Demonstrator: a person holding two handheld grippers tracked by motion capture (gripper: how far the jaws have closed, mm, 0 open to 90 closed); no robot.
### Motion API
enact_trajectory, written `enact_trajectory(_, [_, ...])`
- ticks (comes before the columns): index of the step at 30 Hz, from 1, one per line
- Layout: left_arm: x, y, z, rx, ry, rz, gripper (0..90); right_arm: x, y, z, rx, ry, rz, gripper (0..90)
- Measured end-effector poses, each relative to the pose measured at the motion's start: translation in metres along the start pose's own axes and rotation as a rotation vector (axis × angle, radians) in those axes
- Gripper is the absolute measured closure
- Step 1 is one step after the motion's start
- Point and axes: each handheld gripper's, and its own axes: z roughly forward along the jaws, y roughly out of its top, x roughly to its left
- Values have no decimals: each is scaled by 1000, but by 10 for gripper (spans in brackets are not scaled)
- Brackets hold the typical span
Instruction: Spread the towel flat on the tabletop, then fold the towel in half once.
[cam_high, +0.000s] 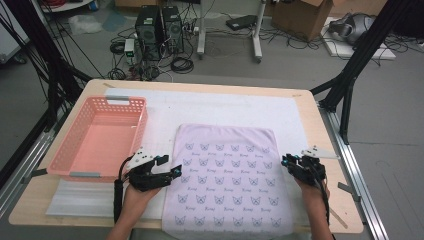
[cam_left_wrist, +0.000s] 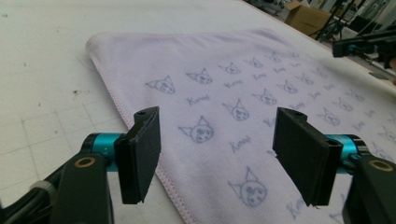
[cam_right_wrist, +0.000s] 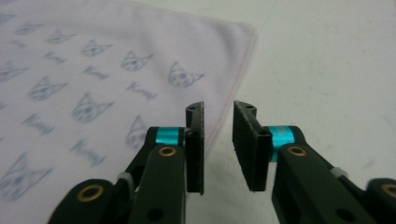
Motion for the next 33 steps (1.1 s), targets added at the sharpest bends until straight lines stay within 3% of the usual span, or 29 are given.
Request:
enact_trajectory(4, [0,0,-2,-4,15,15,218,5,-10,-17,-1,57,-5,530])
enact_trajectory(7, [2,1,-5,-16,17,16,219,10,-14,-26,-24,71,-17,387])
enact_trajectory(11, [4,1,-7,-25,15,7,222,13,-14,-27,-42,72,-37,267])
enact_trajectory(26, [3,3,-3,-23,14,16,227,14,-13,-26,-48,76,-51,253])
enact_trajectory(33, [4,12,8,-15,15,3,208,13,-9,-20,-43,83,-48,253])
